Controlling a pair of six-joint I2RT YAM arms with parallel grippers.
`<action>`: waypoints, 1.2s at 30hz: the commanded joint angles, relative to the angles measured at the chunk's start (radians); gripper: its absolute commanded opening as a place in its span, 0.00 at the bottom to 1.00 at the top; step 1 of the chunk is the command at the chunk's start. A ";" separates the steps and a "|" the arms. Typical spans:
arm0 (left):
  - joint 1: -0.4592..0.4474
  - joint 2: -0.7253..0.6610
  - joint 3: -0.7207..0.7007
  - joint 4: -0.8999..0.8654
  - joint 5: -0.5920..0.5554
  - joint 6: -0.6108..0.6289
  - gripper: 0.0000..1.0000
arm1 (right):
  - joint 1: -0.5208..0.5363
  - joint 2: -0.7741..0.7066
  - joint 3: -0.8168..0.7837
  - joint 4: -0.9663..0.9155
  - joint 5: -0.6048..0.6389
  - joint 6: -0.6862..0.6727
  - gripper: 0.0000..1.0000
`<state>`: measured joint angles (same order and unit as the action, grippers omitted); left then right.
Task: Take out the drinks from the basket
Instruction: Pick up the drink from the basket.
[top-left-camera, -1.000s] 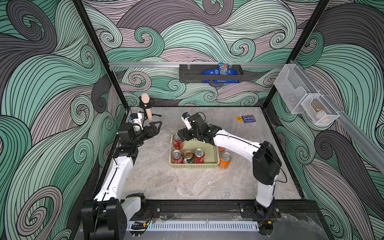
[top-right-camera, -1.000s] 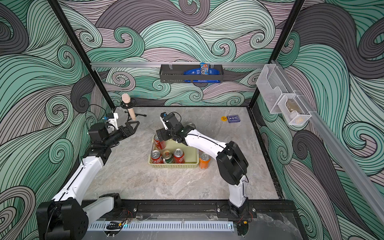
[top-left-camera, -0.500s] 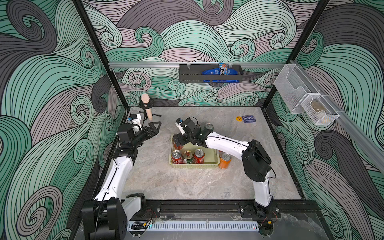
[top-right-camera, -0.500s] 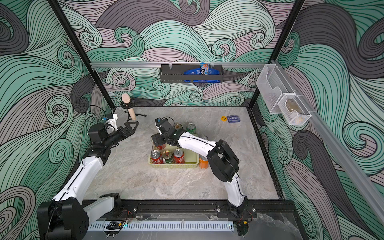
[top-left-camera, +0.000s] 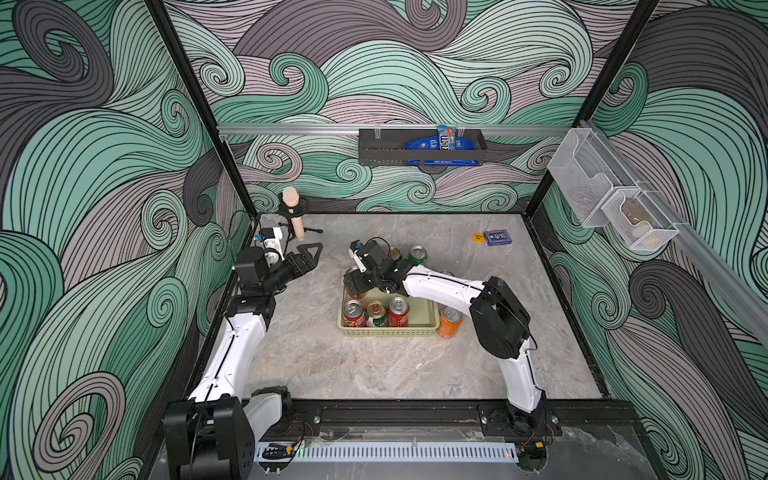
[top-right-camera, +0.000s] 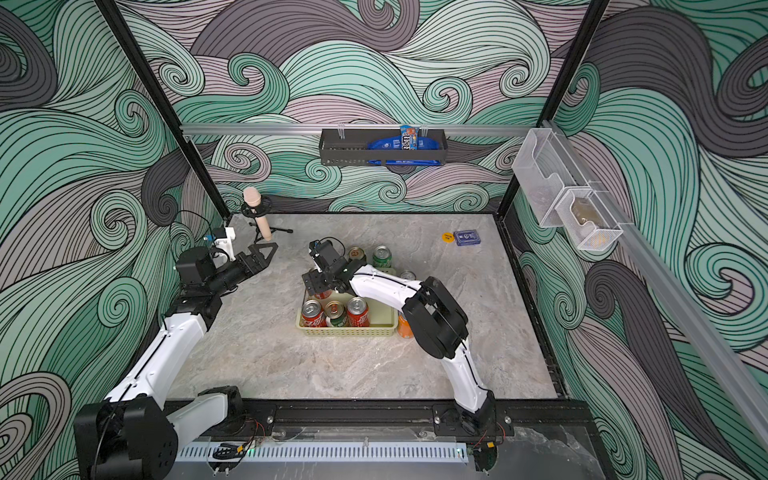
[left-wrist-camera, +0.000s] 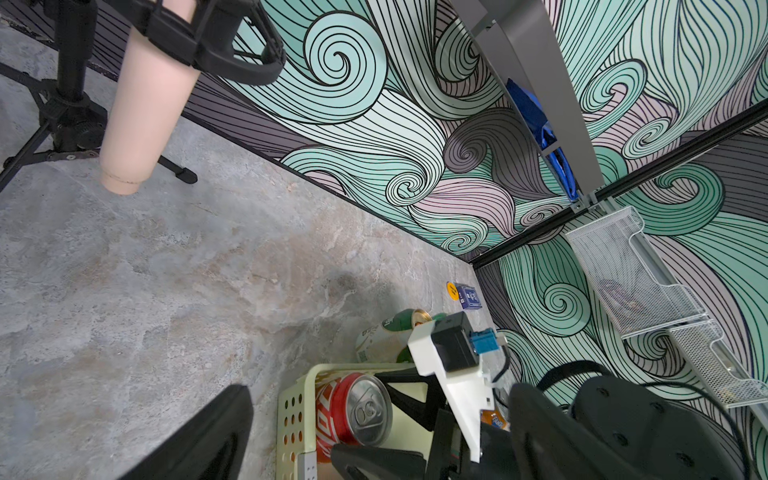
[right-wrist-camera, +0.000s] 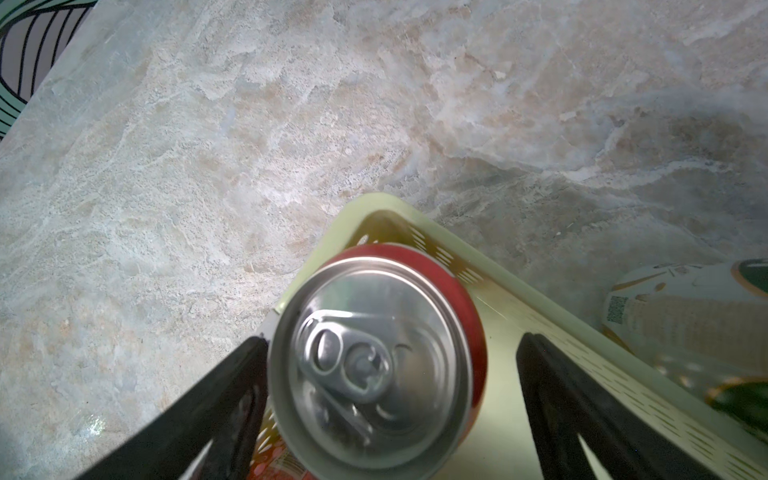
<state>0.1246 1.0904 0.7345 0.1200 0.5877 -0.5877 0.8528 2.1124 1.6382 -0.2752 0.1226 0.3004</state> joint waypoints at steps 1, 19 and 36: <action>0.011 -0.004 -0.002 0.023 0.018 -0.001 0.99 | 0.003 0.015 0.028 0.005 0.016 0.011 0.89; 0.011 0.009 -0.004 0.027 0.022 -0.004 0.99 | 0.002 -0.059 0.001 0.005 0.050 -0.008 0.60; -0.017 0.025 -0.014 0.072 0.097 -0.026 0.99 | -0.037 -0.169 0.026 0.003 0.053 -0.040 0.57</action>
<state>0.1207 1.1110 0.7227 0.1585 0.6601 -0.6125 0.8265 2.0140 1.6287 -0.3374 0.1558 0.2829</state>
